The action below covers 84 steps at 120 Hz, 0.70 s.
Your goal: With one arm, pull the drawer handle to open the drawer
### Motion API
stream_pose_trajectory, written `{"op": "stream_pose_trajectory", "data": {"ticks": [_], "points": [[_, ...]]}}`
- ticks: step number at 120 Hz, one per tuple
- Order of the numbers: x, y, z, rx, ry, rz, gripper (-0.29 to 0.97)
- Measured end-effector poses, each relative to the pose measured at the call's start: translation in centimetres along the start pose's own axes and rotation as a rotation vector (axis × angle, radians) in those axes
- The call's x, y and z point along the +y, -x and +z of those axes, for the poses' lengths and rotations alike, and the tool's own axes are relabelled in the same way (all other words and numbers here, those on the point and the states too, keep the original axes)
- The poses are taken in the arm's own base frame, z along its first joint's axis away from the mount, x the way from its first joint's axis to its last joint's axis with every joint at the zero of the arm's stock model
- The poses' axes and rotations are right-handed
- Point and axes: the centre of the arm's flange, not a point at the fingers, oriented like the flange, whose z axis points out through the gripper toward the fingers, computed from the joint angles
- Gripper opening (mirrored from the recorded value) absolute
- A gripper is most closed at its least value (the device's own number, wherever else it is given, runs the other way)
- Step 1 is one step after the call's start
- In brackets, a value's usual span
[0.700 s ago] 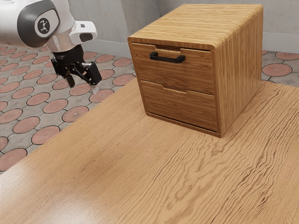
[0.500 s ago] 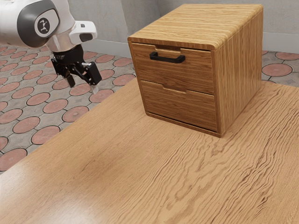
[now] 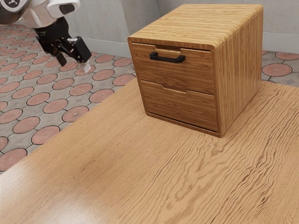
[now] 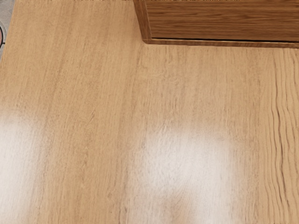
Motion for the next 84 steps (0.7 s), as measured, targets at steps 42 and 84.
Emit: {"op": "stream_pose_trajectory", "data": {"ticks": [42,84], "points": [[2.3,-0.2,-1.2,0.02,0.013,0.046,0.68],[-1.0,0.8,-0.4,-0.015,0.026,-0.002,0.68]]}}
